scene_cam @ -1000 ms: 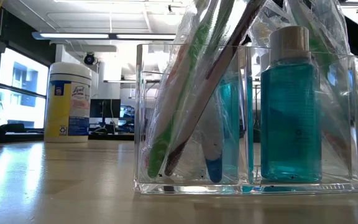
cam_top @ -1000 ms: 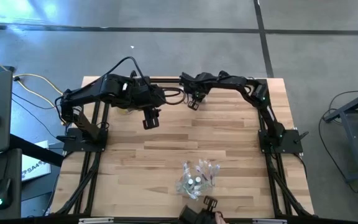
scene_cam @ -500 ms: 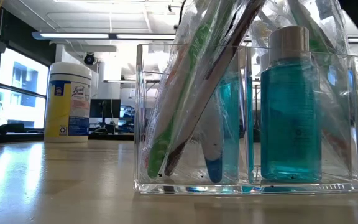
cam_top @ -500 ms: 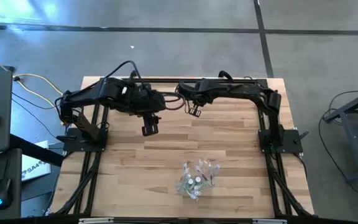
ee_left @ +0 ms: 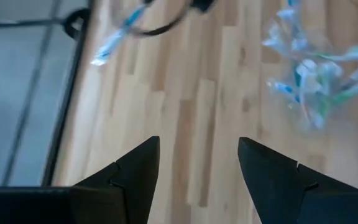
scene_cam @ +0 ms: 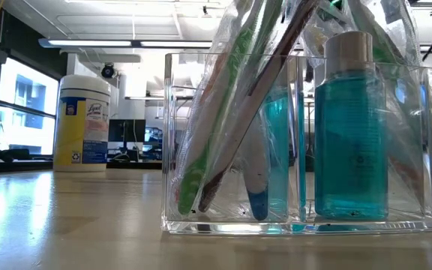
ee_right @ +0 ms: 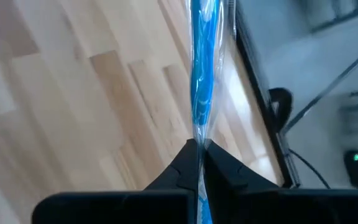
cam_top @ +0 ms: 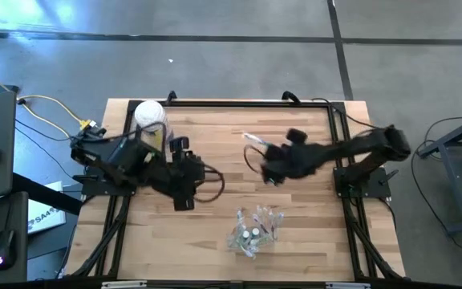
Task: Pick & Place toothbrushing station
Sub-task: Put the blue toothbrush into the transparent bin
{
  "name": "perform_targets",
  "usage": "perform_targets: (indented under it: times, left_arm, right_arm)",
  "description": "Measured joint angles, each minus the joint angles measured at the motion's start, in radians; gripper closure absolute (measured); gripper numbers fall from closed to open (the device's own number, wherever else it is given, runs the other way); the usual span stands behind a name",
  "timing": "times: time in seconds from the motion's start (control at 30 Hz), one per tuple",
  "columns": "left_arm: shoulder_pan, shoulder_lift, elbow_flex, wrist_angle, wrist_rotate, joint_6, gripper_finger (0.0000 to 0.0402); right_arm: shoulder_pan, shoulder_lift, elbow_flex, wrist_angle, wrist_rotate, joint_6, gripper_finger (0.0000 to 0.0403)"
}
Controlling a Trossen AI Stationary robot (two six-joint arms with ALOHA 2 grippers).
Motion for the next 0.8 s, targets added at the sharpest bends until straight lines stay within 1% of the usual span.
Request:
perform_targets:
  times: [0.1,0.2,0.3,0.5,0.67,0.8]
  left_arm:
    - [-0.046,0.004,0.000,0.001,-0.096,-0.048,0.0187]
    - [-0.058,0.021,0.002,0.004,-0.153,-0.108,0.0187]
    - [-0.057,0.062,0.000,0.001,-0.153,-0.140,0.0187]
    - [-0.043,0.144,0.000,0.001,-0.160,-0.206,0.0187]
    - [-0.043,0.179,-0.001,0.009,-0.161,-0.217,0.0187]
    - [-0.048,0.186,-0.001,0.064,-0.155,-0.204,0.0187]
  right_arm:
    - [0.114,-0.074,-0.073,-0.008,0.069,0.093,0.0399]
    - [0.220,-0.123,-0.117,-0.027,0.168,0.159,0.0399]
    - [0.325,-0.152,-0.140,-0.049,0.289,0.191,0.0399]
    - [0.499,-0.154,-0.144,-0.077,0.533,0.188,0.0399]
    - [0.612,-0.151,-0.147,-0.083,0.653,0.177,0.0399]
    - [0.694,-0.149,-0.179,-0.072,0.763,0.103,0.0399]
